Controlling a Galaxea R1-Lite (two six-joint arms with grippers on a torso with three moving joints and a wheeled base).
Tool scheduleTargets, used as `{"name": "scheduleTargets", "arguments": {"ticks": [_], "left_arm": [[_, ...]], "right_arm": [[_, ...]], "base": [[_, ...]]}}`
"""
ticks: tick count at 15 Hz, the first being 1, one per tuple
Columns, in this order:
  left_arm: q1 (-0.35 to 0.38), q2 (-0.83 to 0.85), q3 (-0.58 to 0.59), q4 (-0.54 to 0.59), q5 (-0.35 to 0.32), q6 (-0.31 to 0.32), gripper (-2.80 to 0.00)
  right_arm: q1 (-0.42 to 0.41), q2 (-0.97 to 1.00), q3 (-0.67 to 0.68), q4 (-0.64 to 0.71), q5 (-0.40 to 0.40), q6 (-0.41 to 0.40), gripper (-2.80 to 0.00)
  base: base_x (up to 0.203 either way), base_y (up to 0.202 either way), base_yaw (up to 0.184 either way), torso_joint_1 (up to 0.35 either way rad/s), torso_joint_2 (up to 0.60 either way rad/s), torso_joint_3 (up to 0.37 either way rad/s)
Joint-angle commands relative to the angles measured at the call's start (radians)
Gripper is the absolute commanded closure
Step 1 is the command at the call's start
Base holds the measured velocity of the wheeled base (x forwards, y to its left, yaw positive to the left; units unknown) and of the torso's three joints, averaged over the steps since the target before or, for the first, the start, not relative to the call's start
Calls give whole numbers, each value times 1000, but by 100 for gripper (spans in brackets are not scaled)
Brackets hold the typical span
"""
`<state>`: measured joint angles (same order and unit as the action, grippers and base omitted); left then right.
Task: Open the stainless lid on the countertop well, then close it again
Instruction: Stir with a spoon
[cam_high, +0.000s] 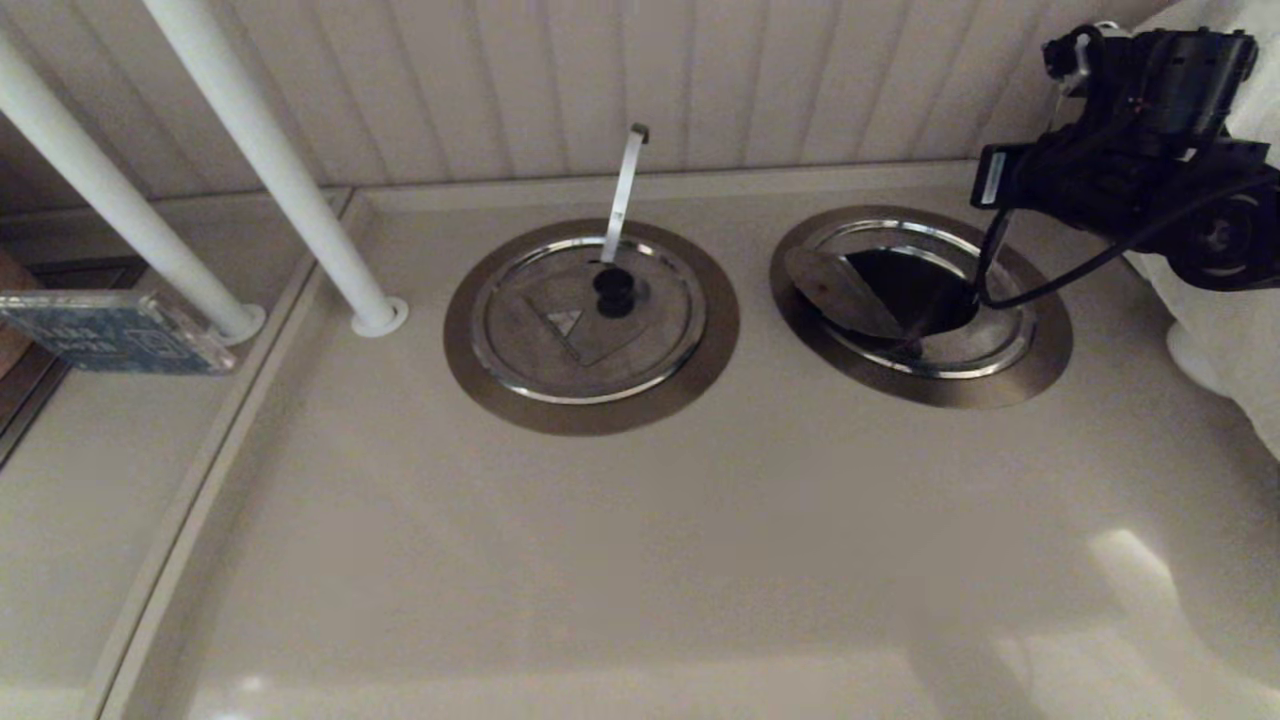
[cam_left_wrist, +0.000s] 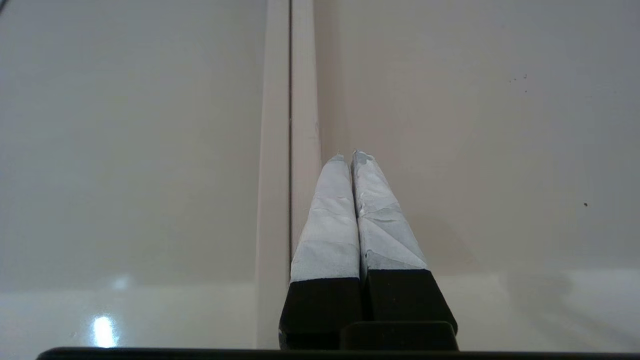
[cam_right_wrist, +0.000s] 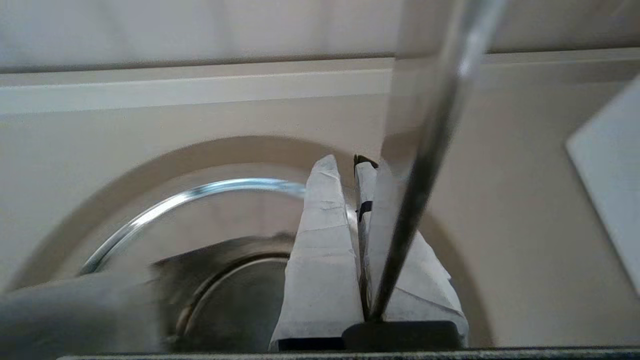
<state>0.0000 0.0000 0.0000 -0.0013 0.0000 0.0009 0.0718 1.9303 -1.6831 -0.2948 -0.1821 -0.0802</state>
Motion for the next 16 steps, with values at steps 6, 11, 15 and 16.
{"name": "scheduleTargets", "arguments": {"ticks": [6, 11, 15, 16], "left_arm": [[0, -2, 0, 0, 0, 1, 0], [0, -2, 0, 1, 0, 1, 0], [0, -1, 0, 0, 0, -1, 0], [0, -1, 0, 0, 0, 0, 0]], "right_arm": [[77, 163, -193, -23, -66, 6, 0], [116, 78, -130, 4, -66, 41, 0], [61, -32, -11, 6, -27, 43, 0], [33, -55, 21, 6, 1, 43, 0]], "base": [[0, 0, 0, 0, 0, 0], [0, 0, 0, 0, 0, 0], [0, 0, 0, 0, 0, 0], [0, 0, 0, 0, 0, 0]]}}
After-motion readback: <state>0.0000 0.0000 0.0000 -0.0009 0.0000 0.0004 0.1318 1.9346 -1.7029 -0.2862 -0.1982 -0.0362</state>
